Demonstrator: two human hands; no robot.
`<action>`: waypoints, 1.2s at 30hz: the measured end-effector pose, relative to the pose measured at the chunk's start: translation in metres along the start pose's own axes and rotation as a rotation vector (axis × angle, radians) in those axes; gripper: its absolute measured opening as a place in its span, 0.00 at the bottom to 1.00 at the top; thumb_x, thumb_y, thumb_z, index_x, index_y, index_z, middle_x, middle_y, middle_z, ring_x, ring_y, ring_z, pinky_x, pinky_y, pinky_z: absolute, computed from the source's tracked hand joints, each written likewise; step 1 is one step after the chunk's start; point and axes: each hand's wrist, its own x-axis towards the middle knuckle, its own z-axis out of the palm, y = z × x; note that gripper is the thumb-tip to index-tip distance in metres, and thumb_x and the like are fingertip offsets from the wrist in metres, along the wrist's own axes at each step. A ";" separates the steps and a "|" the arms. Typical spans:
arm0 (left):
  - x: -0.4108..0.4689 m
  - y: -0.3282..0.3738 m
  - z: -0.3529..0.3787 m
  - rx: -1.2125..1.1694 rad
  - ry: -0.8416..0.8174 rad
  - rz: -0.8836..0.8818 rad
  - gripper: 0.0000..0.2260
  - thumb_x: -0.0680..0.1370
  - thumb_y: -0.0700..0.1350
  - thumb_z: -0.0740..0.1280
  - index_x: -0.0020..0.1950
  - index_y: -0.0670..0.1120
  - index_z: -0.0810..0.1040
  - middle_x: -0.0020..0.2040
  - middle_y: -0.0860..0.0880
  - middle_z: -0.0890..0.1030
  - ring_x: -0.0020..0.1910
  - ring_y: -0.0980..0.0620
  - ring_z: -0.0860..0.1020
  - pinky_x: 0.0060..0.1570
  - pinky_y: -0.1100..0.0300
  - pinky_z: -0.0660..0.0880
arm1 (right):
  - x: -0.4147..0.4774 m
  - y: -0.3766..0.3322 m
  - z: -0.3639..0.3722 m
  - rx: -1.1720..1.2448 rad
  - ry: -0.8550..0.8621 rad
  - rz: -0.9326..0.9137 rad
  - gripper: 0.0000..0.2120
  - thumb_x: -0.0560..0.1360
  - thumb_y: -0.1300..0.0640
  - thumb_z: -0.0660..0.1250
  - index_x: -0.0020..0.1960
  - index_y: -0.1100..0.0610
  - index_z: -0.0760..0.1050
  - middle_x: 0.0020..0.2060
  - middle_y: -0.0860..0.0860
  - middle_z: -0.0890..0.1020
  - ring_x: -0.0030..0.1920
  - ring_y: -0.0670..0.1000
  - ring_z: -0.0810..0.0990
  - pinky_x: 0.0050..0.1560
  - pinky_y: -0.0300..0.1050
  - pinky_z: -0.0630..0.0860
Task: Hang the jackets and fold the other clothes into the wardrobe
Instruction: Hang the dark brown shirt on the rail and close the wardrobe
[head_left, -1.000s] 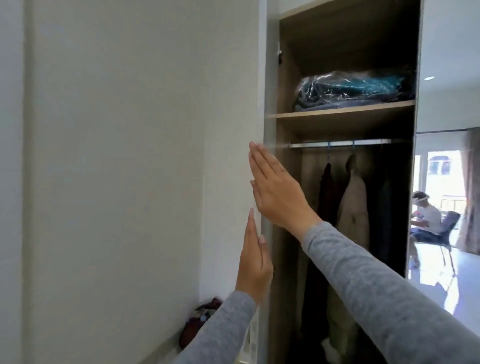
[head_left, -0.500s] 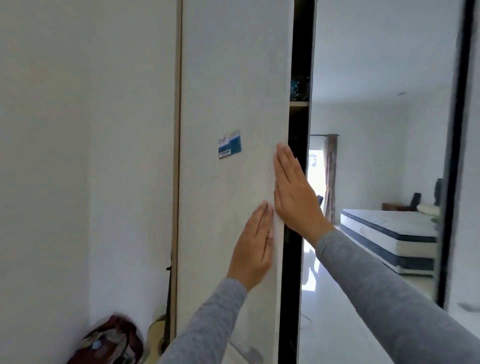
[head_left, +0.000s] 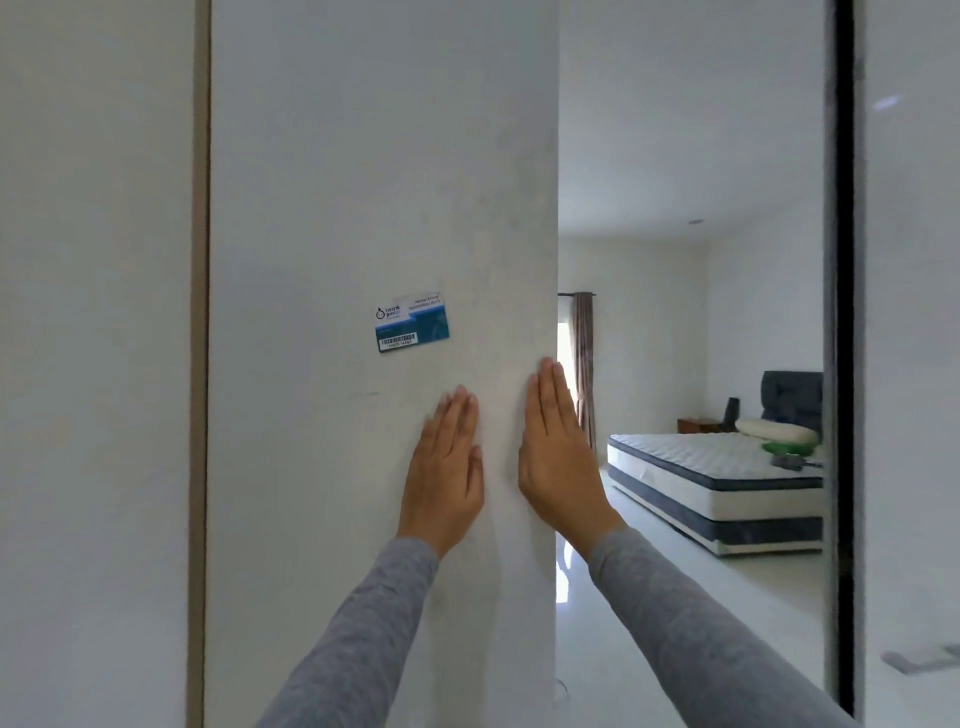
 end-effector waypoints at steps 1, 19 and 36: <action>0.006 -0.004 0.008 0.010 0.005 0.013 0.24 0.80 0.45 0.52 0.76 0.46 0.52 0.77 0.51 0.53 0.76 0.58 0.45 0.74 0.58 0.47 | 0.002 0.008 0.007 -0.018 0.005 -0.004 0.30 0.72 0.66 0.51 0.73 0.70 0.52 0.74 0.64 0.55 0.76 0.56 0.47 0.75 0.39 0.38; 0.024 -0.066 0.102 0.352 0.091 0.173 0.23 0.81 0.47 0.50 0.76 0.42 0.56 0.76 0.43 0.57 0.76 0.47 0.54 0.74 0.50 0.54 | 0.013 0.072 0.116 0.010 0.099 0.079 0.29 0.79 0.56 0.53 0.76 0.61 0.46 0.76 0.57 0.49 0.77 0.50 0.43 0.76 0.42 0.40; 0.028 -0.072 0.125 0.342 0.065 0.165 0.24 0.80 0.46 0.52 0.75 0.41 0.59 0.76 0.43 0.59 0.75 0.47 0.56 0.72 0.48 0.58 | 0.010 0.087 0.138 -0.131 0.114 0.108 0.28 0.78 0.56 0.51 0.75 0.66 0.54 0.75 0.61 0.55 0.77 0.55 0.50 0.75 0.53 0.53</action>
